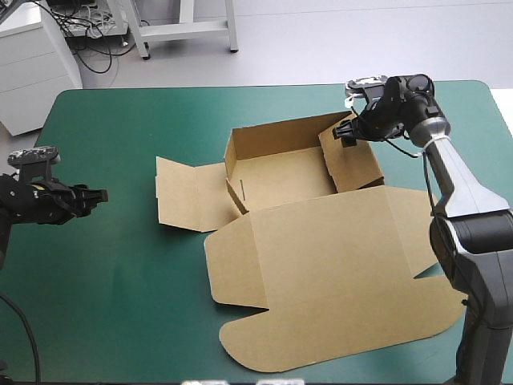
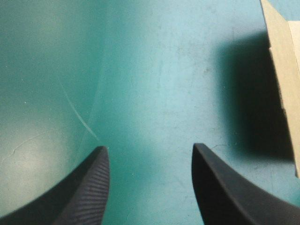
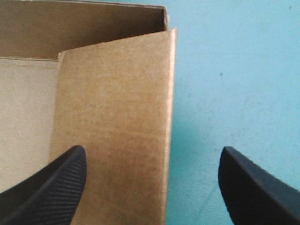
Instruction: Fold the box
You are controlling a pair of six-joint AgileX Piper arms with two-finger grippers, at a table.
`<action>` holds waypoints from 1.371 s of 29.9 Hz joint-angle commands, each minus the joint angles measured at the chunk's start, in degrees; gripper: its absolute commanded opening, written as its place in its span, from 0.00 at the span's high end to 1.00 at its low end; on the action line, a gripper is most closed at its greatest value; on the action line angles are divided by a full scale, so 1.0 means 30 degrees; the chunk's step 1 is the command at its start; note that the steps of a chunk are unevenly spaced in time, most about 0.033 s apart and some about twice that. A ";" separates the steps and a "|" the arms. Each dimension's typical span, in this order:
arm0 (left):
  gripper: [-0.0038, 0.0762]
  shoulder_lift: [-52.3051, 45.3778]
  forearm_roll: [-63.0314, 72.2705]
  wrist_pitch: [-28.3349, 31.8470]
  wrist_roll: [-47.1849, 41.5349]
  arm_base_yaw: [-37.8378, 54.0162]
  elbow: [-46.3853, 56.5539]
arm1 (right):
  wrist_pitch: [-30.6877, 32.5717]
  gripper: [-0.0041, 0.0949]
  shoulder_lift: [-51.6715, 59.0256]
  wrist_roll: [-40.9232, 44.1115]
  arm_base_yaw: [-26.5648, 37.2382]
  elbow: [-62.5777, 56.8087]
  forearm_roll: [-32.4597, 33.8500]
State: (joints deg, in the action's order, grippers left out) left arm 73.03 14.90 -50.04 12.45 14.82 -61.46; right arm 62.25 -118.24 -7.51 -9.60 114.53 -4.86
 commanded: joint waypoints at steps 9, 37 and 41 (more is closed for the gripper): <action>0.47 -0.0619 0.0395 0.0664 -0.0004 -0.0044 -0.0539 | 0.3055 0.15 0.3043 -0.0424 0.0108 0.2164 0.0065; 0.50 -0.0619 0.0868 0.0581 0.0480 -0.0044 -0.0539 | 0.2558 0.07 0.3711 0.0743 -0.1018 -0.1713 0.2701; 0.50 -0.0619 0.0957 0.0581 0.0480 -0.0044 -0.0539 | 0.2046 0.07 0.2694 0.0754 -0.0833 -0.1346 0.2165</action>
State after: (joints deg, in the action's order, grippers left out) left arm 72.97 15.83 -50.21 13.82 14.82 -61.40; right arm 70.78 -111.36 -5.35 -12.70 108.10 2.32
